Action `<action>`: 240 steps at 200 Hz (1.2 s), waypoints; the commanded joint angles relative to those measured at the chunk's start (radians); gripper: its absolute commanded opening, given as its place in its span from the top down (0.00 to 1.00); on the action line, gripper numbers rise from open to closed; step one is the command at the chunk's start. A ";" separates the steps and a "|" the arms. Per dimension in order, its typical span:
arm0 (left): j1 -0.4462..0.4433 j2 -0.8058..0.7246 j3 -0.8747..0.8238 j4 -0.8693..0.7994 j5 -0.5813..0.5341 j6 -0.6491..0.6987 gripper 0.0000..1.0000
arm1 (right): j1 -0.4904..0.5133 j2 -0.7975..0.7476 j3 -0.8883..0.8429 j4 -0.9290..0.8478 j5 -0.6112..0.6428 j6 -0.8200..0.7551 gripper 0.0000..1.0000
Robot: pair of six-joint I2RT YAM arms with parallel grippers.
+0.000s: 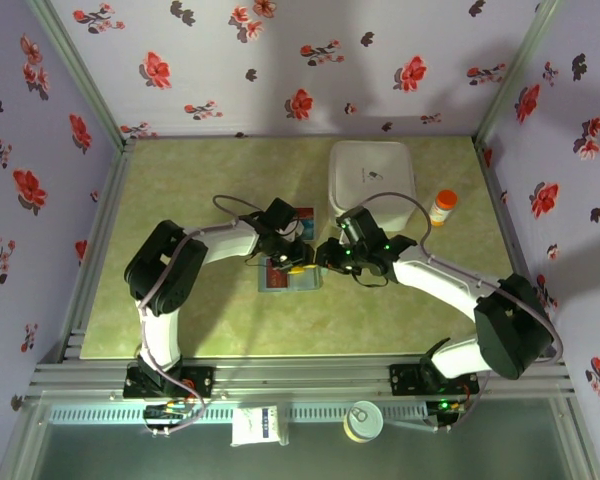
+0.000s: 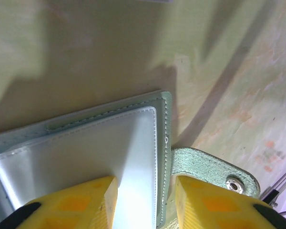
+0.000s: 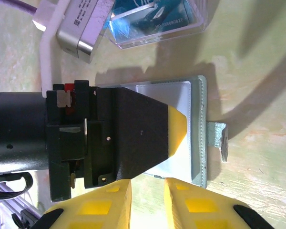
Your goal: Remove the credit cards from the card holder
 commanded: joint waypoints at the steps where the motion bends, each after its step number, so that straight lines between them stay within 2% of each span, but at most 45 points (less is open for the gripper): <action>1: -0.006 0.015 0.004 0.013 0.004 -0.010 0.63 | -0.007 -0.015 -0.005 -0.016 0.016 -0.016 0.74; 97: 0.040 -0.145 -0.043 -0.044 -0.030 0.033 0.63 | 0.014 0.100 0.062 0.031 -0.038 0.004 0.75; 202: 0.170 -0.353 -0.272 -0.043 -0.047 0.054 0.66 | 0.102 0.352 0.261 0.028 -0.078 -0.001 0.76; 240: 0.196 -0.362 -0.334 -0.021 -0.055 0.053 0.73 | 0.124 0.422 0.307 0.022 -0.095 -0.005 0.76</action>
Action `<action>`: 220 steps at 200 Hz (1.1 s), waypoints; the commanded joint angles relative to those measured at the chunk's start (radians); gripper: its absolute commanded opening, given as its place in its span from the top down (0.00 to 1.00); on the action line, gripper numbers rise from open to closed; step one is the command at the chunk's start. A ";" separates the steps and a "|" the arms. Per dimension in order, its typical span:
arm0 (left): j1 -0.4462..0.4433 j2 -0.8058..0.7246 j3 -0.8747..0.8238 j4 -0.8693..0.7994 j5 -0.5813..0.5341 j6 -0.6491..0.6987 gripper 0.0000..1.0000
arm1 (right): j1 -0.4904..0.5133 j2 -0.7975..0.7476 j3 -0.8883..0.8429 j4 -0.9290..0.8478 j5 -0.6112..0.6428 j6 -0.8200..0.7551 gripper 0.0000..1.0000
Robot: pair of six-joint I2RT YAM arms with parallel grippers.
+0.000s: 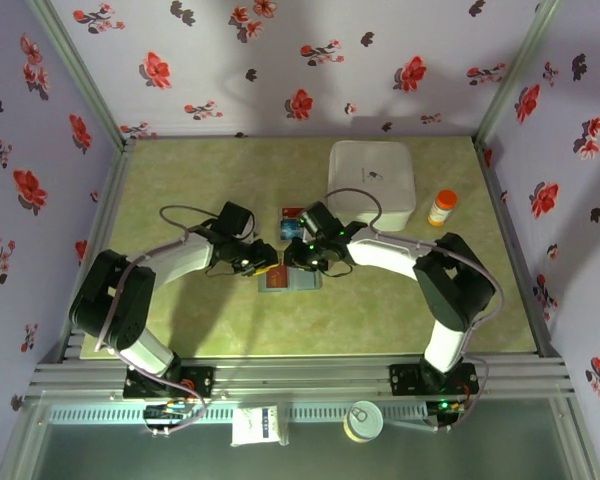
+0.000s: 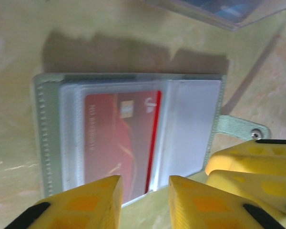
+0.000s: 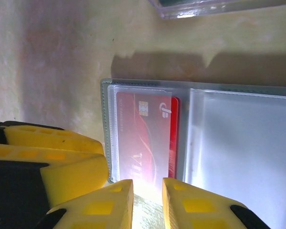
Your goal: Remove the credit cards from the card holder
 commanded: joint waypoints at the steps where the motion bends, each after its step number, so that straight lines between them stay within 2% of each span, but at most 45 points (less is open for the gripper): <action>1: 0.015 -0.019 -0.038 0.001 -0.018 0.023 0.73 | 0.015 0.037 0.041 0.007 -0.022 -0.006 0.76; 39: 0.021 0.000 -0.062 0.004 -0.048 0.043 0.85 | 0.020 0.072 0.051 0.008 -0.026 -0.009 0.77; 79: 0.023 0.042 -0.047 -0.012 -0.069 0.078 0.92 | 0.021 0.097 0.065 0.017 -0.034 -0.007 0.78; 220: 0.028 0.070 -0.054 -0.013 -0.078 0.082 0.93 | 0.021 0.168 0.110 -0.056 -0.005 -0.050 0.78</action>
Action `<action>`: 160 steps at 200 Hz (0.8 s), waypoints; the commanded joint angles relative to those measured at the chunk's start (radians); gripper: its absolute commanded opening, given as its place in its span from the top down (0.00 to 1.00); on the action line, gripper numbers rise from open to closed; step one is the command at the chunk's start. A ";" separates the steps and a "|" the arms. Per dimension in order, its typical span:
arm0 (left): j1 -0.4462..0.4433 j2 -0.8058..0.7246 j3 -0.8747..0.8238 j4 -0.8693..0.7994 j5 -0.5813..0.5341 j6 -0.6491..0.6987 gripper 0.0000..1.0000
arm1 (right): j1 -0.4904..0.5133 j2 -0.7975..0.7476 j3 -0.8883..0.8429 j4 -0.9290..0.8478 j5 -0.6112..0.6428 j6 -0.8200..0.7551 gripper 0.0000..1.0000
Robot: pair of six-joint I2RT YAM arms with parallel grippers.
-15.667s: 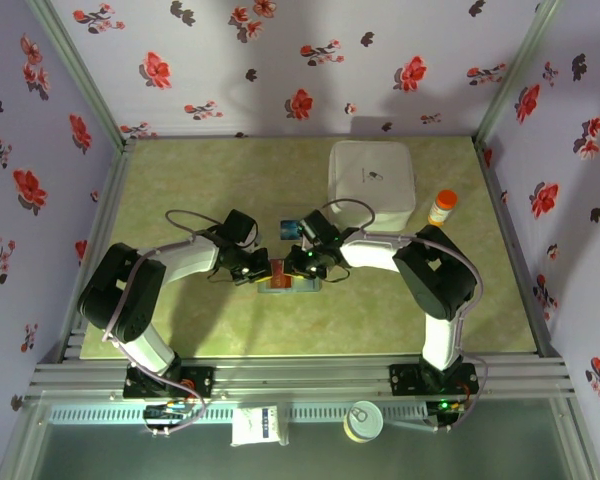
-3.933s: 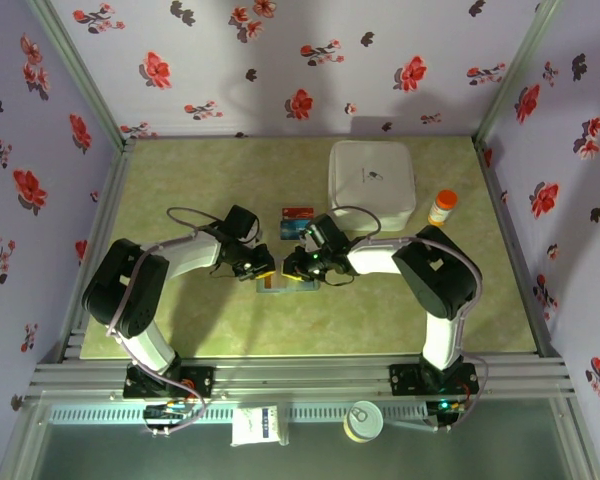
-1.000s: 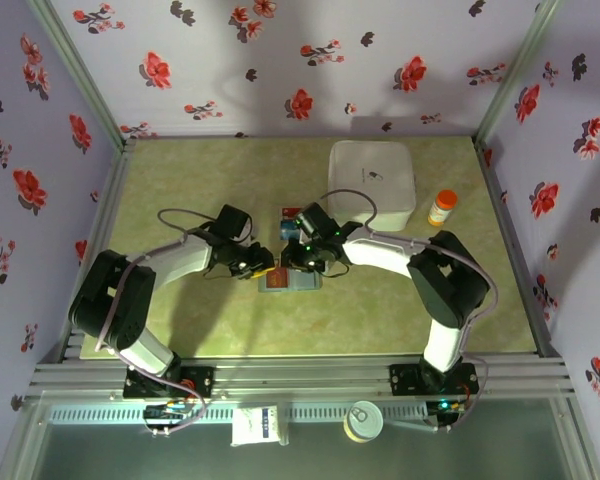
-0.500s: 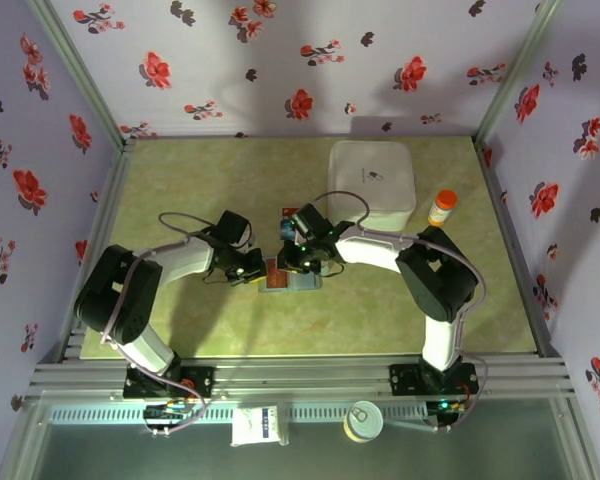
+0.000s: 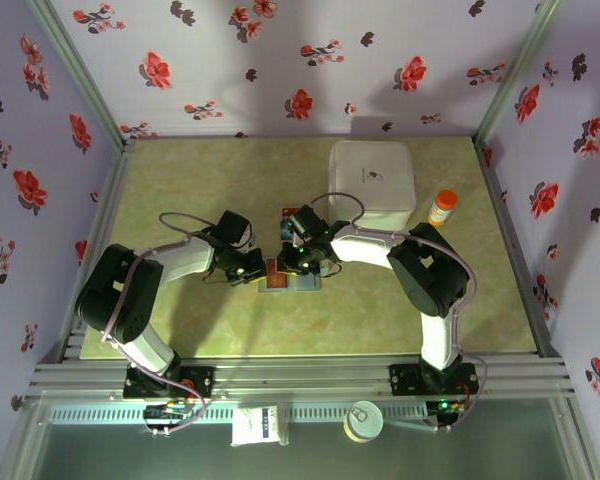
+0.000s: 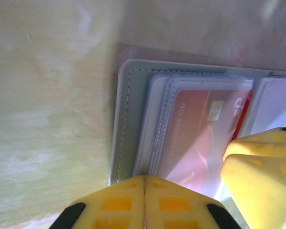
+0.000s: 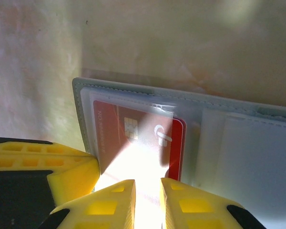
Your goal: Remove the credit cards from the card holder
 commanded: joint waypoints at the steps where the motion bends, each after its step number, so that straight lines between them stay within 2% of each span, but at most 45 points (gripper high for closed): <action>1: 0.010 0.021 -0.002 -0.017 -0.026 0.024 0.93 | 0.006 0.020 0.028 -0.042 0.025 -0.024 0.78; 99: 0.011 0.005 0.007 -0.030 -0.025 0.024 0.93 | 0.007 0.014 0.032 -0.118 0.090 -0.041 0.77; 160: 0.011 -0.020 0.033 -0.052 -0.021 0.023 0.93 | 0.007 -0.036 0.020 -0.083 0.086 -0.052 0.78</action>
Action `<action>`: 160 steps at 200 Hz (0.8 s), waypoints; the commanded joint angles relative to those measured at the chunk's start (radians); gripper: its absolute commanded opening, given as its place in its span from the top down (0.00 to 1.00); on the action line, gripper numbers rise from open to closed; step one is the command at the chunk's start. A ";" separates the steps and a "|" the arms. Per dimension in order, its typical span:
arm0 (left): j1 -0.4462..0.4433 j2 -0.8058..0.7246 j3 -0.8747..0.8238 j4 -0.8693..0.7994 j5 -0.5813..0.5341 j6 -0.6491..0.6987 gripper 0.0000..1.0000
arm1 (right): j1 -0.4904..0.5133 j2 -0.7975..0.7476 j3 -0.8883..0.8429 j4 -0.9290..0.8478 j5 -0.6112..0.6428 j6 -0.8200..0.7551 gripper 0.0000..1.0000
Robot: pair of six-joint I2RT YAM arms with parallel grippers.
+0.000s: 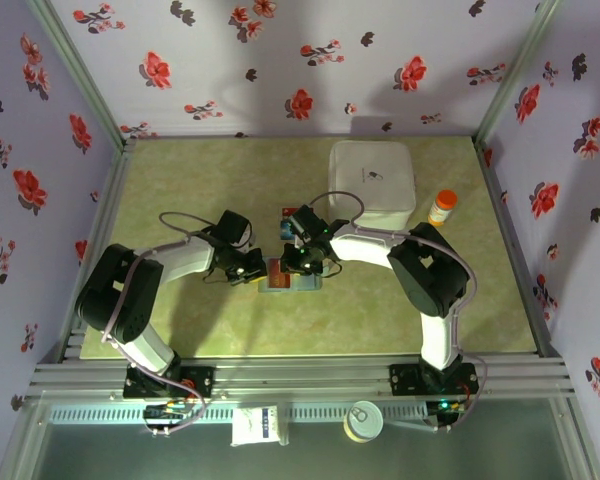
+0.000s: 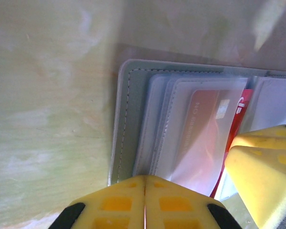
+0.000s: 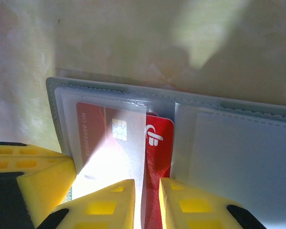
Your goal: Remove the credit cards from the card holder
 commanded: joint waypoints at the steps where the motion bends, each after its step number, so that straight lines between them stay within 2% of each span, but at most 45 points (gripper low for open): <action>1: 0.011 -0.021 0.027 -0.044 -0.021 0.023 0.93 | 0.006 -0.037 0.005 -0.012 0.026 -0.022 0.78; 103: -0.002 0.000 0.085 -0.061 0.017 0.030 0.94 | 0.005 -0.095 -0.058 0.026 0.027 0.001 0.77; 160: -0.007 0.028 0.063 -0.010 0.044 0.016 0.95 | 0.002 -0.089 -0.077 0.052 0.016 0.014 0.77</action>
